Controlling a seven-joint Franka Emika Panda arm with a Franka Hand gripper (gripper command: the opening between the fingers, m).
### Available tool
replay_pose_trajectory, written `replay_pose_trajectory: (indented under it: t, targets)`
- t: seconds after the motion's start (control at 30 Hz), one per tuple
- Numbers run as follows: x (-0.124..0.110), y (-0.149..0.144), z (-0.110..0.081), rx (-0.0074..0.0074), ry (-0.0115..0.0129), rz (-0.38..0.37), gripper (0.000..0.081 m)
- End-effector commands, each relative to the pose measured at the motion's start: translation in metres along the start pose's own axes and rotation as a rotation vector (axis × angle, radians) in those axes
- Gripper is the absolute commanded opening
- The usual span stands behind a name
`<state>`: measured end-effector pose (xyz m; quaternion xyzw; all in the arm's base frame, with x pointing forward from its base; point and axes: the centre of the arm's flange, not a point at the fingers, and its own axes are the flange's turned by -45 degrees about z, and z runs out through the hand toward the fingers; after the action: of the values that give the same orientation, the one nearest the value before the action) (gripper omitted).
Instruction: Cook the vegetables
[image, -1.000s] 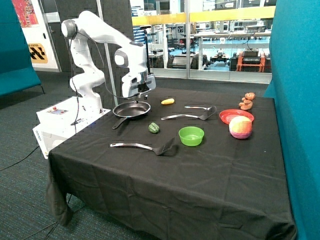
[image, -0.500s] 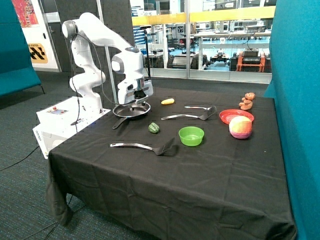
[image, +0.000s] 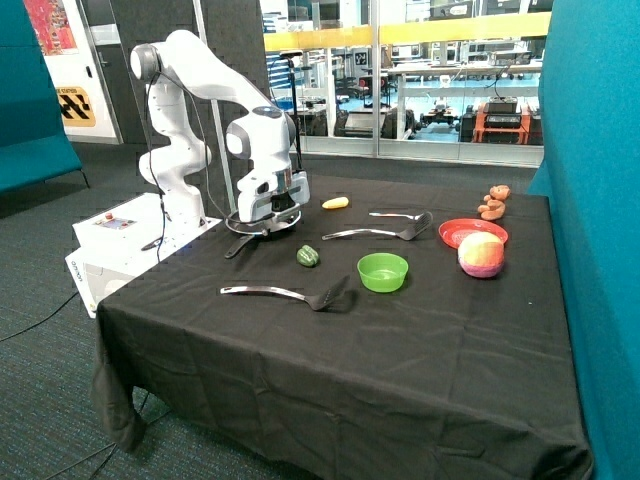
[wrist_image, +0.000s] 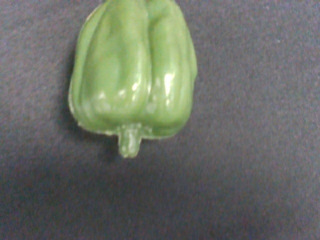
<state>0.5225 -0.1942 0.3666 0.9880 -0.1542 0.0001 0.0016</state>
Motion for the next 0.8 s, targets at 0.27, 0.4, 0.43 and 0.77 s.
replay_pose_trajectory:
  t: [0.27,0.4,0.43,0.77]
  targets:
    - [0.017,-0.005,0.027,0.0031,-0.0006,-0.022,0.0737]
    - [0.018,-0.014,0.031,0.0031,-0.0006,-0.036,0.0747]
    - [0.019,-0.016,0.032,0.0031,-0.0006,-0.041,0.0744]
    - [0.033,-0.037,0.029,0.0032,-0.0005,-0.08,0.0743]
